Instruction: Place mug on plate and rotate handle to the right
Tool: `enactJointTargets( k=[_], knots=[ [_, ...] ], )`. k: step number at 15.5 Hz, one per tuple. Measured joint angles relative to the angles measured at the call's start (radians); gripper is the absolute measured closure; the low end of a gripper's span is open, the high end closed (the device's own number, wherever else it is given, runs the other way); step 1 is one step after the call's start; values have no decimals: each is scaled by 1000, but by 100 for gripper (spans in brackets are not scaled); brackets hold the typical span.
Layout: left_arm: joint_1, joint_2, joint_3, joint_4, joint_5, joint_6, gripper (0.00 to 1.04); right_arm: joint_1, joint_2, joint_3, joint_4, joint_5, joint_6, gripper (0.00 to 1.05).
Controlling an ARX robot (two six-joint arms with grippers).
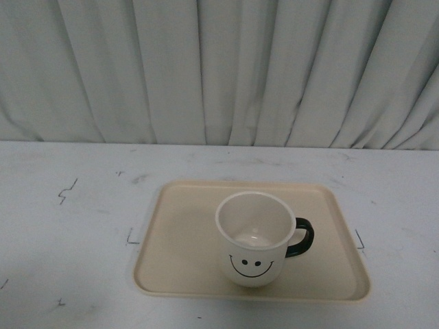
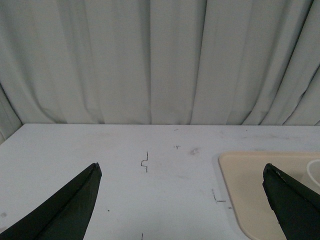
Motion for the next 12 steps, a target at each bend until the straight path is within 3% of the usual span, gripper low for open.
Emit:
enactJointTargets(
  k=[11, 12],
  knots=[
    [0, 0, 0, 0, 0, 0, 7, 0, -250, 0, -254, 0, 0, 103],
    [0, 0, 0, 0, 0, 0, 7, 0, -357, 0, -409, -3, 0, 103]
  ],
)
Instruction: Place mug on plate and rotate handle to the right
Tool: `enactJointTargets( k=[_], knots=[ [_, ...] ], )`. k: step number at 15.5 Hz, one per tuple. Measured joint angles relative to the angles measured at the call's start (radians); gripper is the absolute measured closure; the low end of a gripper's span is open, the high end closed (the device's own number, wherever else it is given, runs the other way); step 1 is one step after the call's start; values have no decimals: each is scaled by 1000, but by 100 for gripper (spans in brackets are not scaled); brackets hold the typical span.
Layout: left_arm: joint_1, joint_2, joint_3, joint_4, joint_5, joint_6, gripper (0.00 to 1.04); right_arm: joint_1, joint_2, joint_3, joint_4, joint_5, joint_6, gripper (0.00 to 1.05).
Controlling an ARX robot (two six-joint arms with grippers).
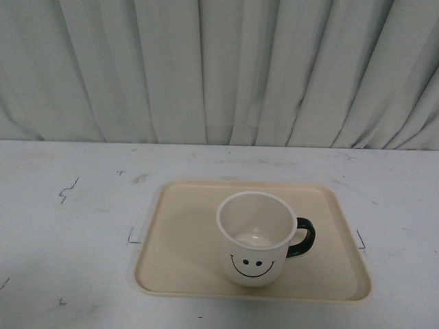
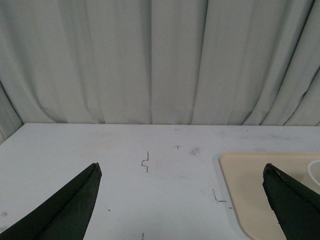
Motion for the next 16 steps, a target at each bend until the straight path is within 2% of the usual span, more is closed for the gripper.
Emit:
enactJointTargets(
  k=[5, 13, 14, 16],
  knots=[
    [0, 0, 0, 0, 0, 0, 7, 0, -54, 0, -8, 0, 0, 102],
    [0, 0, 0, 0, 0, 0, 7, 0, -54, 0, -8, -1, 1, 4],
    [0, 0, 0, 0, 0, 0, 7, 0, -54, 0, -8, 0, 3, 7],
    [0, 0, 0, 0, 0, 0, 7, 0, -54, 0, -8, 0, 3, 6]
  ],
)
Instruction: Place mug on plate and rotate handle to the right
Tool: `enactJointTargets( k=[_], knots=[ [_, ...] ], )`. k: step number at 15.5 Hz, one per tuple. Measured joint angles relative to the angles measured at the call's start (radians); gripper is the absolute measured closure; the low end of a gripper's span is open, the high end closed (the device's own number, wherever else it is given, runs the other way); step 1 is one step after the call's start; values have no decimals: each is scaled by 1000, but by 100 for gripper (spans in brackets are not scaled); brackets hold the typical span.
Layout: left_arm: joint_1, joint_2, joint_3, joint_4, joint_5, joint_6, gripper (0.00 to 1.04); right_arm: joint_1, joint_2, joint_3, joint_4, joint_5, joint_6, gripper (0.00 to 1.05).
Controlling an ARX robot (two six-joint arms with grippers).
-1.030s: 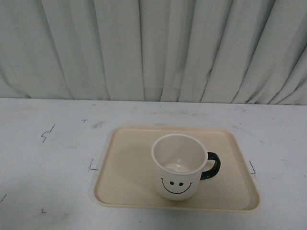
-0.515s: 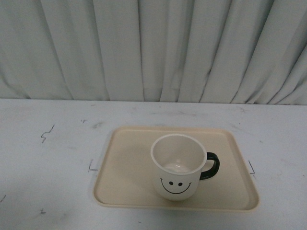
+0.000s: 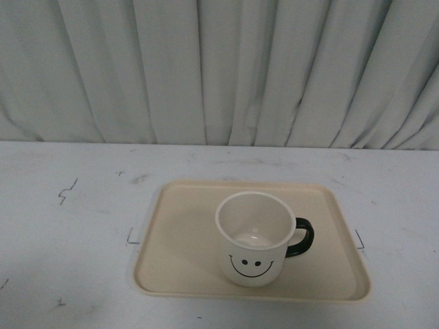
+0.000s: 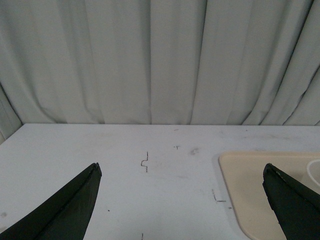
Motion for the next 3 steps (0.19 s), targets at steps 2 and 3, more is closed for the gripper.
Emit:
enactJointTargets(
  k=[2, 3],
  knots=[
    [0, 0, 0, 0, 0, 0, 7, 0, 0, 0, 0, 0, 0, 6],
    [0, 0, 0, 0, 0, 0, 7, 0, 0, 0, 0, 0, 0, 6]
  ],
)
